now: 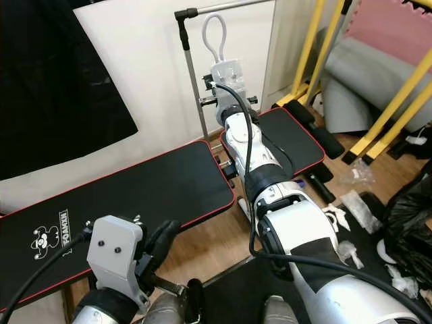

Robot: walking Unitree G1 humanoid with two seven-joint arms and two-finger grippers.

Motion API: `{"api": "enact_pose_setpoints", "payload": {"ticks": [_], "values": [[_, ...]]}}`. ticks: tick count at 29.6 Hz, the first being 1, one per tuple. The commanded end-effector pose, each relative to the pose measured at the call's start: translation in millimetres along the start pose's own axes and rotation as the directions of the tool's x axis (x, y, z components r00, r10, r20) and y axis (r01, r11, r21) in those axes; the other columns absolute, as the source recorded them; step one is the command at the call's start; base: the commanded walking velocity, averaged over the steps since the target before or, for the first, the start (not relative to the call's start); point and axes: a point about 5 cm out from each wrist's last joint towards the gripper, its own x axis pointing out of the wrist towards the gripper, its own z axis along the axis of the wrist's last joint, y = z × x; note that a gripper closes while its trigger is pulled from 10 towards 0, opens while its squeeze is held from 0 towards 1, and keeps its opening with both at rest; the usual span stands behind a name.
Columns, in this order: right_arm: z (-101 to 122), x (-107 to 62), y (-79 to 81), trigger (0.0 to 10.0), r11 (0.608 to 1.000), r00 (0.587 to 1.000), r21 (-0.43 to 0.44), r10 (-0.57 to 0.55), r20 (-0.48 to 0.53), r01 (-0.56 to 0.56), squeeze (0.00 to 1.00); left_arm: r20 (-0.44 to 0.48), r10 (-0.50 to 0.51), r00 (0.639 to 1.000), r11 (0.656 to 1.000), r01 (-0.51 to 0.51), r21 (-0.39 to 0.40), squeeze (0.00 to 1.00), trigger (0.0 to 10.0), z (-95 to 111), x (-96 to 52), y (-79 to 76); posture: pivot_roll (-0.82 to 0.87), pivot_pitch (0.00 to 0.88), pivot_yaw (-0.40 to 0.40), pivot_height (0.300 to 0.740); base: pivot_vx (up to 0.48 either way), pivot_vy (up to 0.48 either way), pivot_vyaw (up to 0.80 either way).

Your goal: Sweep floor

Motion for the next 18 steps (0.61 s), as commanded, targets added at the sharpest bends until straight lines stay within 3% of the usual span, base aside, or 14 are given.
{"api": "enact_pose_setpoints", "payload": {"ticks": [1, 17, 18], "values": [[15.3, 5.0, -3.0, 10.0, 1.0, 0.998, 0.001, -0.007, 0.065, 0.007, 0.0, -0.017, 0.048, 0.999, 0.999, -0.048, 0.002, 0.0, 10.0, -0.2, -3.3, 1.0, 0.08, 0.339, -0.038, 0.74, 0.0, 0.0, 0.0], [35.3, 10.3, 9.7, 10.0, 1.0, 0.989, 0.022, -0.008, 0.146, 0.005, 0.0, -0.018, 0.045, 0.999, 0.999, -0.046, -0.02, 0.0, 10.0, 1.9, -13.0, -8.6, 0.1, 0.4, -0.042, 0.74, 0.0, 0.0, 0.0], [36.9, 10.4, 9.9, 10.0, 1.0, 0.988, 0.025, -0.014, 0.155, 0.011, 0.34, -0.016, 0.046, 0.999, 0.999, -0.047, -0.022, 0.0, 10.0, 1.8, -13.9, -9.4, 0.1, 0.406, -0.043, 0.74, 0.0, 0.0, 0.0]]}}
